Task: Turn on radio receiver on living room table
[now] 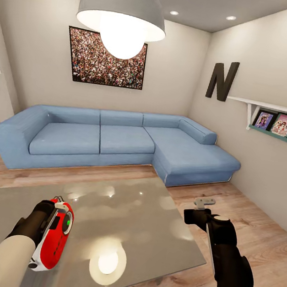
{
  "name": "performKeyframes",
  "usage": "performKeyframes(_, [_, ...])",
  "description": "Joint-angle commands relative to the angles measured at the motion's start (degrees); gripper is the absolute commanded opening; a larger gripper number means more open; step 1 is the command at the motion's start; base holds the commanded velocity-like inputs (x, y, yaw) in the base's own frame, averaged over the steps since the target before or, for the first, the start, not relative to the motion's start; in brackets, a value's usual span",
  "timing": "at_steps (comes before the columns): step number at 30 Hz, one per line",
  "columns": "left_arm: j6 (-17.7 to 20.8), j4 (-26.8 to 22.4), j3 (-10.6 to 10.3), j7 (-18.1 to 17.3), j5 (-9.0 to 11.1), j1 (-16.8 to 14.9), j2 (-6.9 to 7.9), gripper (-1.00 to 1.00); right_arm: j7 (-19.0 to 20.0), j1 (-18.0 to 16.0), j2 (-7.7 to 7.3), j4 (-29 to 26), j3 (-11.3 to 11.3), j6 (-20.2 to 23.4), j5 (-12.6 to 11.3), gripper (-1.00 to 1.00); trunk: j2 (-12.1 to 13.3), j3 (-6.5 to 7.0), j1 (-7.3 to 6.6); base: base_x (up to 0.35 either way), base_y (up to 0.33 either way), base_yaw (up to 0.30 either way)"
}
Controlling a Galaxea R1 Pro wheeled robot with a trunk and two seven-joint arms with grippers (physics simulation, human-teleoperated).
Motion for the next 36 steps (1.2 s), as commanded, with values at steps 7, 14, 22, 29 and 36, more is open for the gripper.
performKeyframes(7, [-0.05, 1.11, 0.06, 0.01, -0.24, -0.01, 0.07, -1.0, 0.0, -0.01, 0.0, 0.64, 0.0, -0.02, 0.0, -1.0, 0.0, 0.0, 0.0, 0.0, 0.0, 0.0])
performKeyframes(14, [-0.08, 1.63, 0.02, 0.05, -0.24, -0.01, 0.34, -1.0, 0.0, 0.01, 0.0, 0.78, 0.0, -0.09, 0.0, -1.0, 0.0, 0.0, 0.0, 0.0, 0.0, 0.0])
performKeyframes(22, [-0.39, 2.77, 0.17, 0.03, -0.24, 0.05, 0.46, -1.0, 0.0, 0.01, 0.0, 1.51, -0.04, -0.11, 0.0, -1.0, 0.0, 0.0, 0.0, 0.0, 0.0, 0.0])
performKeyframes(29, [-0.57, 3.89, 0.24, 0.0, -0.24, 0.31, 1.33, -1.0, 0.0, -0.03, 0.0, 1.71, -0.01, -0.12, 0.0, -1.0, 0.0, 0.0, 0.0, 0.0, 0.0, 0.0])
performKeyframes(36, [-2.8, 4.18, 0.24, -0.08, -0.21, 0.6, 1.74, -1.0, 0.0, -0.01, 0.0, 1.83, -0.02, -0.19, 0.0, -1.0, 0.0, 0.0, 0.0, 0.0, 0.0, 0.0])
